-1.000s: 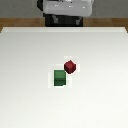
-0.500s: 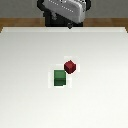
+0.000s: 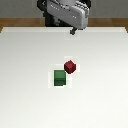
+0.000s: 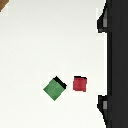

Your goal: Place the red cube on top of the green cube.

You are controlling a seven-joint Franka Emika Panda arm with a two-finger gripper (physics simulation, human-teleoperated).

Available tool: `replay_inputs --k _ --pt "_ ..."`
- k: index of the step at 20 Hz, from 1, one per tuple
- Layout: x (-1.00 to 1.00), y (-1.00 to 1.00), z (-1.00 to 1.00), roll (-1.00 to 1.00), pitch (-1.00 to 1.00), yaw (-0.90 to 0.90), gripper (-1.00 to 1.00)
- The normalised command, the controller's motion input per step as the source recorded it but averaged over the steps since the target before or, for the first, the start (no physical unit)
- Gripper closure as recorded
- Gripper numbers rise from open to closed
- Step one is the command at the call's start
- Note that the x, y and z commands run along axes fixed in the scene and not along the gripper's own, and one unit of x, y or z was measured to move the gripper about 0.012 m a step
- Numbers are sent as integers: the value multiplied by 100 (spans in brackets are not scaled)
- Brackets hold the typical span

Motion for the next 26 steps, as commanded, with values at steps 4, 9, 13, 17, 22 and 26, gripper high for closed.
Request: replay_inputs --k 4,9,13,17,22,26 --pt "50 25 0 0 0 0 -100" --pt "20 40 0 0 0 0 -100" --pt "50 0 0 0 0 0 -100" --pt "25 0 0 0 0 0 -100" --pt "-20 0 0 0 0 0 -100" --pt "-25 0 0 0 0 0 -100"
